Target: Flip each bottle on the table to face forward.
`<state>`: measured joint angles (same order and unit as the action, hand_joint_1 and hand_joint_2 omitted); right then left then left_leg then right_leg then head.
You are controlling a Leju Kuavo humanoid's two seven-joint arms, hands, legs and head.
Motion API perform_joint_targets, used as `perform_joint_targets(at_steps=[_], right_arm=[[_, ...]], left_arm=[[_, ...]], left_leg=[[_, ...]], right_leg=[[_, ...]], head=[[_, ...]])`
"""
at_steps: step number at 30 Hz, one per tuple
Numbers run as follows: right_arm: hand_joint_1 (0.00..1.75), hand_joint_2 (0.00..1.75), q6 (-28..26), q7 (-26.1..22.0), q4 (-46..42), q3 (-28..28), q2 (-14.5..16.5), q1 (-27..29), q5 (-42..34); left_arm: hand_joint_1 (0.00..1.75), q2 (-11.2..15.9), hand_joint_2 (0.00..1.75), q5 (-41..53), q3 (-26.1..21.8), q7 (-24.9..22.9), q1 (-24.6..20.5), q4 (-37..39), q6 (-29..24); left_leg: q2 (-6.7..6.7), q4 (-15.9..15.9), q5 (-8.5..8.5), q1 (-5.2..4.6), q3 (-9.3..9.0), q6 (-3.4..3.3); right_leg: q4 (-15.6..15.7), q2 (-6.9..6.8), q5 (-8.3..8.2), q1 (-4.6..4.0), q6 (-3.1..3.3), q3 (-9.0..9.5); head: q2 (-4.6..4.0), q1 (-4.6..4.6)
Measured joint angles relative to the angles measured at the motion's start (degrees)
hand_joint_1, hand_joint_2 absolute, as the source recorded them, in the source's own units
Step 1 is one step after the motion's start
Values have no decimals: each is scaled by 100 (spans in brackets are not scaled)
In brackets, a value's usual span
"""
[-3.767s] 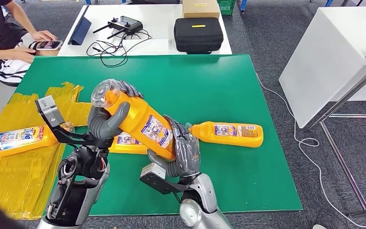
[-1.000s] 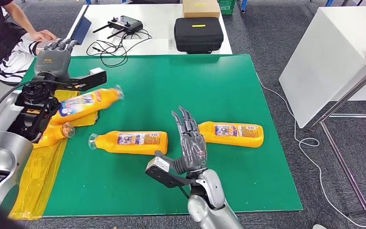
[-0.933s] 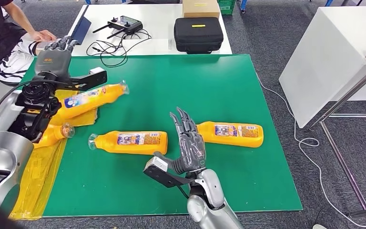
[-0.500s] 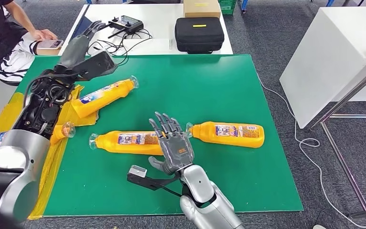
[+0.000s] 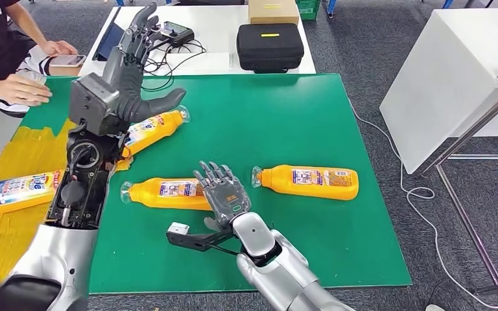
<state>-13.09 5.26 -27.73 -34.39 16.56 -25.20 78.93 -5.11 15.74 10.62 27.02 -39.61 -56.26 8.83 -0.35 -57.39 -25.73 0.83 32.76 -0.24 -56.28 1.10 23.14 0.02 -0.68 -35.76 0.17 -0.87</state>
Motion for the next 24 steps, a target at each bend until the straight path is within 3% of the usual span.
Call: perform_joint_targets(at_steps=[6,13,24], right_arm=[[0,175,213,75,335,343,-16,-233,-546],[0,175,308,83,587,837,-66,-563,-874],[0,175,355,-469,783,1135,-64,-831,-838]], left_arm=[[0,2,175,-964,82,64,658,-1352,460],[0,2,175,-1331,174,297,1305,-2584,735],[0,2,175,-1291,239,646,1861,-3428,612]], left_leg=[[0,0,0,-1,1,0],[2,0,-1,-2,0,-1],[2,0,-1,-1,-2,-1]], right_leg=[[0,-1,0,1,0,0],[2,-1,0,1,0,0],[1,-1,0,0,0,0]], head=[[0,1],[0,2],[0,0]])
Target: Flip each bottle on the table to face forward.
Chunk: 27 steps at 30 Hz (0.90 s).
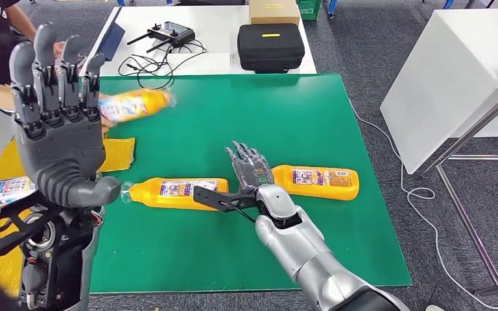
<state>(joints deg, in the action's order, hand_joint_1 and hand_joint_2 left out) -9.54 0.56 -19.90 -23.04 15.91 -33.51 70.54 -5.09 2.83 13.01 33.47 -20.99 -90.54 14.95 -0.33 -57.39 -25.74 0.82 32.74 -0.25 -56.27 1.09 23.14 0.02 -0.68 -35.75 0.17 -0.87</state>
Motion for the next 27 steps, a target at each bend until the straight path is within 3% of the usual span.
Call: perform_joint_targets(at_steps=[11,21,27], right_arm=[[0,175,652,-506,120,-121,135,-43,218],[0,175,1694,-1059,238,-128,188,-82,-213],[0,175,1946,-1110,305,-87,188,-137,-358]], left_arm=[[0,-57,175,63,-7,96,107,-97,-48],[0,-147,175,49,-51,113,100,-101,11],[0,-174,175,-3,-51,123,96,-159,70]], left_leg=[[-1,0,0,0,1,0],[0,0,0,0,0,0],[0,0,0,0,0,0]], right_leg=[[0,0,0,0,0,0],[0,0,0,0,0,0],[0,0,0,0,0,0]], head=[[0,0],[0,0],[0,1]])
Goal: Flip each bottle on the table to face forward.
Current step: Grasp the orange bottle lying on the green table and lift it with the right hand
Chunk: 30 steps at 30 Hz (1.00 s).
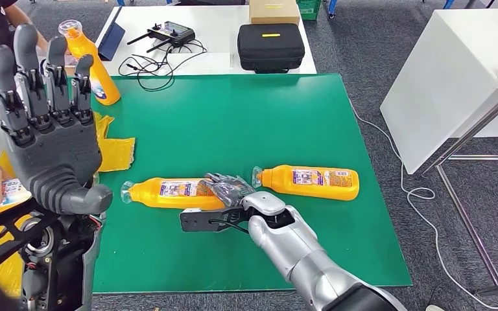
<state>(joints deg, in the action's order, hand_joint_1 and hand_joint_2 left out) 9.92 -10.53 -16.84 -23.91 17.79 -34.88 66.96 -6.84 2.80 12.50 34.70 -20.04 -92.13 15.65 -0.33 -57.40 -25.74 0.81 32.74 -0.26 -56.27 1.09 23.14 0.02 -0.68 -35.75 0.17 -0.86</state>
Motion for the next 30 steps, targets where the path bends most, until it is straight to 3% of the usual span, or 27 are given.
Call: perform_joint_targets(at_steps=[8,17,20,24,30], right_arm=[[0,175,63,146,52,35,-13,-22,-17],[1,175,160,1085,113,-15,-68,-55,400],[31,175,162,1269,139,-67,-104,-34,513],[128,175,125,1361,157,-124,-113,-12,599],[158,175,111,1419,163,-214,-111,1,693]], left_arm=[[0,-3,175,-37,0,57,7,-89,39],[0,-3,175,-43,13,165,179,-386,56],[0,-3,175,-48,32,184,204,-395,58],[0,-5,175,-46,61,183,230,-419,43],[0,-14,175,-46,66,175,296,-474,-3]], left_leg=[[0,0,0,0,0,0],[-1,0,0,-1,-3,0],[0,0,0,-1,-5,0],[1,0,0,-1,-11,0],[1,0,0,0,-18,0]], right_leg=[[0,0,0,0,0,0],[1,0,0,0,0,2],[1,0,0,0,0,4],[1,1,0,0,0,9],[1,2,0,-1,0,15]], head=[[-1,-1],[0,-1],[0,-1],[0,-1],[0,0]])
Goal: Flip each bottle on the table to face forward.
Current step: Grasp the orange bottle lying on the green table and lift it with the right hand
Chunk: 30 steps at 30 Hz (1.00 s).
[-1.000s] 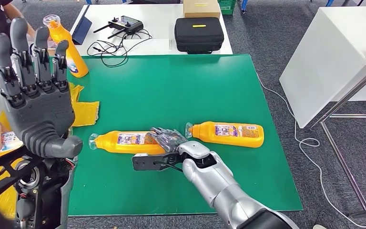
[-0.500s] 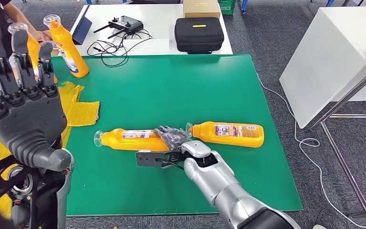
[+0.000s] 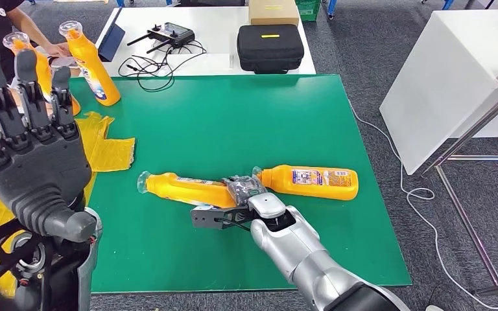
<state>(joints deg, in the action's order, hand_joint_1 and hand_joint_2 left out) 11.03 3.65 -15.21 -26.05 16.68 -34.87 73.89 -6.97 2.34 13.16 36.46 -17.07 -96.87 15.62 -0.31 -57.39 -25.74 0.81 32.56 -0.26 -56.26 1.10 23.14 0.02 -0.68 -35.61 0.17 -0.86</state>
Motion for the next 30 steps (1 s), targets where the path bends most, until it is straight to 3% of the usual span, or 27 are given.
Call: perform_joint_targets(at_steps=[3,12,21,30], right_arm=[[171,175,-55,0,0,-24,0,18,12],[175,175,-570,23,0,-48,-3,115,-17],[175,175,-2593,-118,-86,311,-46,267,-627],[175,175,-4161,-1017,-766,1253,-80,472,-1512]], left_arm=[[0,-1,175,6,0,4,17,-24,-12],[0,-2,175,59,-1,-16,99,-35,-103],[0,-2,175,354,-13,-298,333,-118,-263],[0,0,175,717,-34,-994,363,44,-629]], left_leg=[[0,0,0,0,-4,0],[0,0,0,0,-8,0],[-5,0,0,0,0,0],[-5,0,-1,0,1,-1]], right_leg=[[0,0,0,0,0,5],[0,0,0,0,0,9],[0,-2,0,0,0,6],[1,-2,1,1,0,5]], head=[[0,0],[0,-1],[0,0],[0,0]])
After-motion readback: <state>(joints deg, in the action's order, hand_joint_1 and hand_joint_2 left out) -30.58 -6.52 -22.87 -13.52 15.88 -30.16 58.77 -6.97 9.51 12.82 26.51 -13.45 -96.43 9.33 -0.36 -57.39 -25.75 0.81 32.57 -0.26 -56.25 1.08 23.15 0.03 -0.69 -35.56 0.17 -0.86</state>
